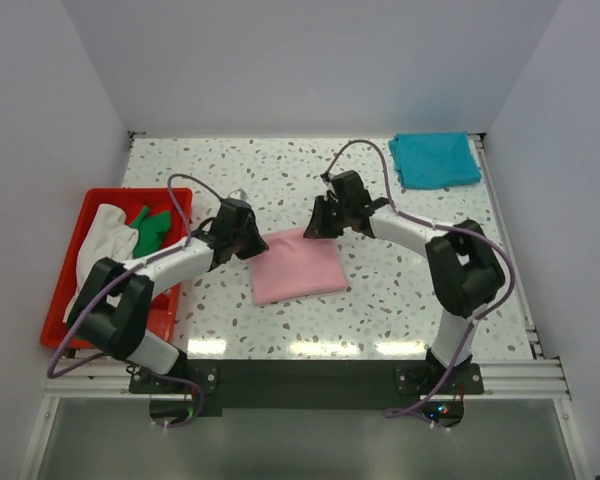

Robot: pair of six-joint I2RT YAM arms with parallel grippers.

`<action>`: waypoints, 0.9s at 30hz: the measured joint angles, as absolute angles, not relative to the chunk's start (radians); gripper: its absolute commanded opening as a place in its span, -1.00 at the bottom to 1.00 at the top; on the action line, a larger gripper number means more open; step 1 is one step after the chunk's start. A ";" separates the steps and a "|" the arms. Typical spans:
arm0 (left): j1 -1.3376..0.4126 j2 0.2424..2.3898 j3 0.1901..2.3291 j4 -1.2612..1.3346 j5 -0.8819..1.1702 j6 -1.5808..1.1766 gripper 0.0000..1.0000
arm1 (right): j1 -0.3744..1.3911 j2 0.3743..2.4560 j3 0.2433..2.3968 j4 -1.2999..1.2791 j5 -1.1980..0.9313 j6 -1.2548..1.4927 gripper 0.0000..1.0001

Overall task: Fold and stack the t-shirts
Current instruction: Fold the tshirt

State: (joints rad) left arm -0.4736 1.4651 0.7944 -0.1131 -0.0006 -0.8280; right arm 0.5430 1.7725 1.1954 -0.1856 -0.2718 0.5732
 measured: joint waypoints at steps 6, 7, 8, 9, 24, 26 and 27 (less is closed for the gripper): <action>-0.459 1.655 0.890 -0.106 0.002 -0.816 -1.00 | 0.523 1.982 1.296 -0.162 -0.360 0.580 -0.67; -0.450 1.679 0.910 -0.100 0.007 -0.815 -1.00 | 0.519 2.004 1.315 -0.159 -0.368 0.584 -0.68; -0.439 1.697 0.922 -0.092 0.009 -0.815 -1.00 | 0.512 2.023 1.333 -0.153 -0.383 0.590 -0.68; -0.422 1.717 0.936 -0.086 0.015 -0.815 -1.00 | 0.503 2.040 1.349 -0.145 -0.395 0.597 -0.68; -0.280 1.815 0.918 0.079 0.117 -0.842 -0.93 | 0.337 2.153 1.394 -0.077 -0.529 0.662 -0.70; -0.263 1.815 0.893 0.122 0.157 -0.854 -0.89 | 0.330 2.154 1.387 -0.070 -0.543 0.663 -0.70; -0.255 1.815 0.889 0.130 0.166 -0.856 -0.89 | 0.327 2.154 1.383 -0.066 -0.548 0.663 -0.70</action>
State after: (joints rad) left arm -0.2546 1.8153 0.8886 0.1299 0.1658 -0.8562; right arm 0.3275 2.1536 1.3834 -0.0658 -0.5484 0.6628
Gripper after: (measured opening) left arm 0.041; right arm 0.152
